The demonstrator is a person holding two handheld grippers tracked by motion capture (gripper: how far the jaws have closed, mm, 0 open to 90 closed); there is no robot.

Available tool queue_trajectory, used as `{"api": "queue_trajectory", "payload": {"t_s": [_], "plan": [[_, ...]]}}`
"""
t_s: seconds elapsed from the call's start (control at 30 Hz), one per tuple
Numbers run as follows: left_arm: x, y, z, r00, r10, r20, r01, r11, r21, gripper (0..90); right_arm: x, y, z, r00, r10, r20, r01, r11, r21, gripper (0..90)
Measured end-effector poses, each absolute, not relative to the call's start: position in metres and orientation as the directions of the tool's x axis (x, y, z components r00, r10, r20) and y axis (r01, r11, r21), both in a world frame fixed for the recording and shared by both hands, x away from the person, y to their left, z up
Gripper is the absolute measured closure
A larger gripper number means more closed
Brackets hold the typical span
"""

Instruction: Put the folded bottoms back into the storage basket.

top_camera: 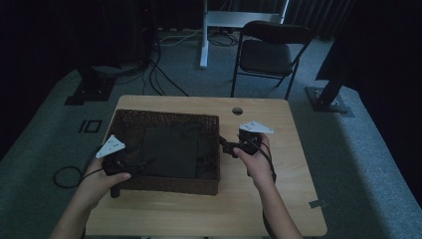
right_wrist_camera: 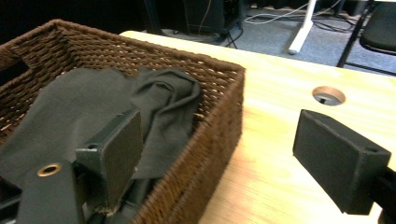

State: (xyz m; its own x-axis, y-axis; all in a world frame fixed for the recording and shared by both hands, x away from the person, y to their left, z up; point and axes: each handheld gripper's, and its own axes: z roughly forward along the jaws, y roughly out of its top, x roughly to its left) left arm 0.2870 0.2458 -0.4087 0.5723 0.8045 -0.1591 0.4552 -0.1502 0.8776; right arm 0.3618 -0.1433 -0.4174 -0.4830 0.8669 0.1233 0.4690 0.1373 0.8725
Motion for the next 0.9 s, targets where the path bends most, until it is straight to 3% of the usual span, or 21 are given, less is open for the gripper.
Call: {"api": "queue_trajectory", "payload": {"t_s": [0.9], "plan": [[0.22,0.253,-0.434,0.596,0.787,-0.163,0.406,-0.12,0.906,18.9,0.344,-0.202,-0.459,-0.4,0.907,0.128,0.484,0.09,0.87,15.4]]}}
